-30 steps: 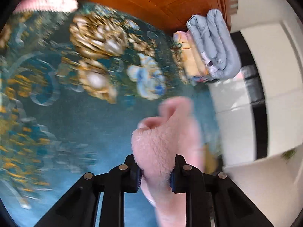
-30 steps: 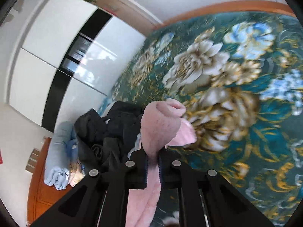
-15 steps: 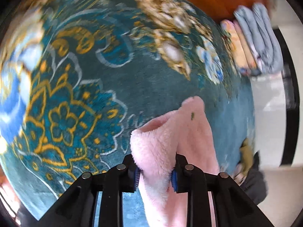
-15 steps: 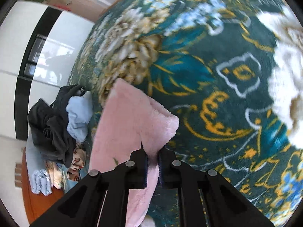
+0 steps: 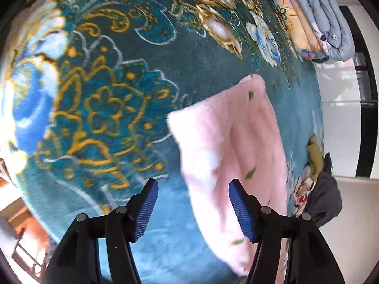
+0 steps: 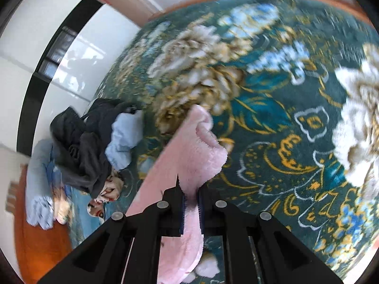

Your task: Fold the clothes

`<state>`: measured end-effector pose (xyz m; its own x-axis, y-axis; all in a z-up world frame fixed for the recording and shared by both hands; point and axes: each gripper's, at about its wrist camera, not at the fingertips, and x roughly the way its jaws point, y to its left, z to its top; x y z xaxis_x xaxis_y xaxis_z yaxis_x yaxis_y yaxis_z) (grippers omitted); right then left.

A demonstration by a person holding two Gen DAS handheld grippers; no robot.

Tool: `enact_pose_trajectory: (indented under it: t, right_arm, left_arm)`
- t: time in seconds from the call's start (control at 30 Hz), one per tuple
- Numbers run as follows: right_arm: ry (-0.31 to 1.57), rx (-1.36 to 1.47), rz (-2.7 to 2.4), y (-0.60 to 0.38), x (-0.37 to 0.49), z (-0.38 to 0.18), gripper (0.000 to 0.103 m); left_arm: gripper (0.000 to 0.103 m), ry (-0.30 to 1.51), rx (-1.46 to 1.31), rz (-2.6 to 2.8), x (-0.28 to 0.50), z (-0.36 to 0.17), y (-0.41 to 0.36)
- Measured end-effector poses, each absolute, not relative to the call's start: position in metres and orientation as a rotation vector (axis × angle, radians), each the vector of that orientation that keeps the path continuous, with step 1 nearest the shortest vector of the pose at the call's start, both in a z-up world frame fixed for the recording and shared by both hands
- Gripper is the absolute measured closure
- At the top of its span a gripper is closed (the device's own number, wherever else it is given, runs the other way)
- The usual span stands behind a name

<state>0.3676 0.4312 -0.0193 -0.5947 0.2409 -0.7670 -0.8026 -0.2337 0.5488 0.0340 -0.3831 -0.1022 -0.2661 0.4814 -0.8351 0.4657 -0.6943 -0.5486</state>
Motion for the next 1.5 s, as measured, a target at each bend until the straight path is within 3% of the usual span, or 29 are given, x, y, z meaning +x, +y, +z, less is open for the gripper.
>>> enact_pose_trajectory:
  t: [0.23, 0.33, 0.5, 0.63, 0.77, 0.83, 1.07, 1.17, 1.27, 1.37, 1.5]
  right_arm:
    - [0.729, -0.881, 2.223, 0.348, 0.280, 0.064, 0.094]
    - [0.355, -0.953, 2.446, 0.273, 0.227, 0.094, 0.094]
    - [-0.038, -1.176, 2.693, 0.138, 0.170, 0.053, 0.094]
    - [-0.055, -1.518, 2.680, 0.069, 0.136, -0.038, 0.094]
    - [-0.134, -1.598, 2.675, 0.035, 0.135, -0.075, 0.094]
    - [-0.160, -1.584, 2.683, 0.034, 0.134, -0.075, 0.094]
    - [0.003, -1.626, 2.815, 0.043, 0.130, -0.066, 0.094]
    - [-0.092, -1.647, 2.853, 0.032, 0.134, -0.068, 0.094]
    - [-0.027, -1.665, 2.845, 0.034, 0.126, -0.069, 0.094]
    - [0.053, -1.587, 2.895, 0.034, 0.123, -0.053, 0.094]
    - [-0.008, -1.682, 2.879, 0.019, 0.113, -0.062, 0.093]
  left_arm:
    - [0.036, -1.245, -1.735, 2.184, 0.067, -0.054, -0.405]
    - [0.035, -1.251, -1.676, 2.191, 0.078, -0.036, -0.412]
    - [0.031, -1.322, -1.591, 2.210, 0.079, -0.016, -0.419]
    - [0.031, -1.333, -1.617, 2.215, 0.075, -0.020, -0.419]
    - [0.030, -1.366, -1.651, 2.225, 0.073, -0.036, -0.420]
    - [0.030, -1.377, -1.680, 2.231, 0.068, -0.049, -0.417]
    - [0.030, -1.285, -1.728, 2.239, 0.041, -0.093, -0.387]
    - [0.030, -1.259, -1.728, 2.288, 0.032, -0.104, -0.384]
    - [0.030, -1.226, -1.705, 2.321, 0.021, -0.110, -0.382]
    - [0.030, -1.255, -1.646, 2.318, 0.011, -0.117, -0.382]
    - [0.030, -1.291, -1.680, 2.302, 0.000, -0.134, -0.382]
